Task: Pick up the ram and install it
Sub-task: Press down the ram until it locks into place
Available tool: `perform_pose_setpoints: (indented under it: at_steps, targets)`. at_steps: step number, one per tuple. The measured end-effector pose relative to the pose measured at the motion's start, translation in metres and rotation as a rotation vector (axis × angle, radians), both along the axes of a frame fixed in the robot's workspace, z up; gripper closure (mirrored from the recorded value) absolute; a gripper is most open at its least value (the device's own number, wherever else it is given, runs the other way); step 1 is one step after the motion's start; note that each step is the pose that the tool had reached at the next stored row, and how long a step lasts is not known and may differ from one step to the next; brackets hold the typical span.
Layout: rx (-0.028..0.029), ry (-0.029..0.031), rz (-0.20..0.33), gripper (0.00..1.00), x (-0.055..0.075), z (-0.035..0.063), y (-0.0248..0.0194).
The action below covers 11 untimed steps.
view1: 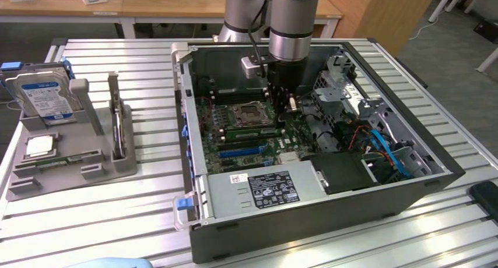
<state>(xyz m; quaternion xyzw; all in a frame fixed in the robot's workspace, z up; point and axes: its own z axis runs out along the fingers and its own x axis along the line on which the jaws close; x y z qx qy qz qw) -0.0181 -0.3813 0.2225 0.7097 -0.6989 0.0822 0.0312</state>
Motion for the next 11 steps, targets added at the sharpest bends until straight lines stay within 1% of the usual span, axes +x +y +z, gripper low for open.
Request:
perform_pose_setpoints:
  at_steps: [6, 11]
  targets:
    - [-0.0004, 0.0002, 0.0, 0.9, 0.0001, -0.0009, 0.0]
    - [-0.003, 0.0004, 0.0, 0.9, 0.0001, -0.0032, -0.0001]
